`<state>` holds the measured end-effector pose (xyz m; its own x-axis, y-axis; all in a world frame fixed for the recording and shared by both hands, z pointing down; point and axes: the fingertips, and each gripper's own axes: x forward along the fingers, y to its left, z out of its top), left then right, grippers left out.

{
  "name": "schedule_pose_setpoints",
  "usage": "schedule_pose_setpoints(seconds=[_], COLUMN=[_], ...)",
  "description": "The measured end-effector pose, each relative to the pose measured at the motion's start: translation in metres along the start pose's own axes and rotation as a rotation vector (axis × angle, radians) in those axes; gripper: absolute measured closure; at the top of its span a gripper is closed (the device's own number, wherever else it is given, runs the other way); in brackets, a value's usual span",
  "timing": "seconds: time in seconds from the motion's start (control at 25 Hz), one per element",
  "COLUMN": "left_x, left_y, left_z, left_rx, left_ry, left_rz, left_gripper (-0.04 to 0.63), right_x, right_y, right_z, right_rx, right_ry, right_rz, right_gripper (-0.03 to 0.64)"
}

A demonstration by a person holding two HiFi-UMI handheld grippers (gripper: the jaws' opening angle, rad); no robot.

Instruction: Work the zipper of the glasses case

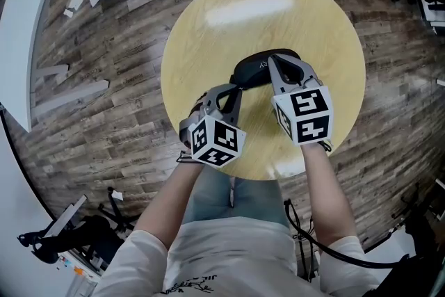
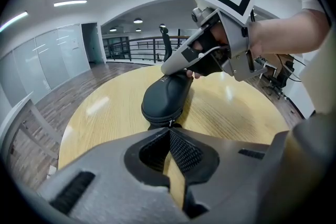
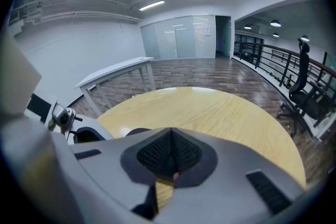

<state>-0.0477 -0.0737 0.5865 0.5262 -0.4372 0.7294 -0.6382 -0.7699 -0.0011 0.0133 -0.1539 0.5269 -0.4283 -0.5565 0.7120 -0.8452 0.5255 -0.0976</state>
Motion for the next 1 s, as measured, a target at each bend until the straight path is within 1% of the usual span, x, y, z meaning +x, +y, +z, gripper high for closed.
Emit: schedule_pose_setpoints(seconds=[0.16, 0.2, 0.32, 0.36, 0.48, 0.56, 0.6, 0.72, 0.76, 0.88, 1.0], left_x=[0.0, -0.001, -0.002, -0.002, -0.002, -0.003, -0.003, -0.001, 0.0, 0.0, 0.0], left_y=[0.005, 0.007, 0.015, 0.017, 0.022, 0.027, 0.029, 0.033, 0.034, 0.037, 0.041], left_z=[-0.001, -0.001, -0.005, -0.006, -0.007, -0.008, -0.008, -0.008, -0.008, -0.009, -0.007], left_rx=[0.014, 0.005, -0.078, -0.087, -0.046, -0.074, -0.074, -0.002, 0.004, -0.034, -0.091], left_ry=[0.014, 0.014, 0.014, 0.019, 0.041, 0.048, 0.055, 0.08, 0.085, 0.09, 0.085], left_rz=[0.009, 0.015, 0.021, 0.021, 0.026, 0.017, 0.015, 0.016, 0.013, -0.002, -0.015], left_gripper=[0.592, 0.592, 0.592, 0.592, 0.592, 0.592, 0.593, 0.592, 0.593, 0.592, 0.592], right_x=[0.002, 0.002, 0.0, -0.001, -0.002, -0.002, -0.002, -0.001, -0.001, -0.001, -0.003], right_y=[0.001, 0.001, 0.004, 0.004, 0.004, 0.004, 0.004, 0.003, 0.004, 0.006, 0.008], right_z=[0.0, 0.001, 0.0, -0.001, -0.003, -0.003, -0.002, -0.004, -0.005, -0.006, -0.007], right_rx=[-0.004, -0.003, -0.039, -0.057, -0.058, -0.046, -0.044, -0.038, -0.035, -0.041, -0.076], right_ry=[0.027, 0.03, 0.03, 0.03, 0.025, 0.023, 0.023, 0.031, 0.037, 0.066, 0.104], right_rz=[0.016, 0.019, 0.011, 0.005, 0.007, 0.017, 0.018, 0.024, 0.032, 0.066, 0.105], right_gripper=[0.614, 0.615, 0.614, 0.614, 0.615, 0.615, 0.615, 0.615, 0.615, 0.615, 0.615])
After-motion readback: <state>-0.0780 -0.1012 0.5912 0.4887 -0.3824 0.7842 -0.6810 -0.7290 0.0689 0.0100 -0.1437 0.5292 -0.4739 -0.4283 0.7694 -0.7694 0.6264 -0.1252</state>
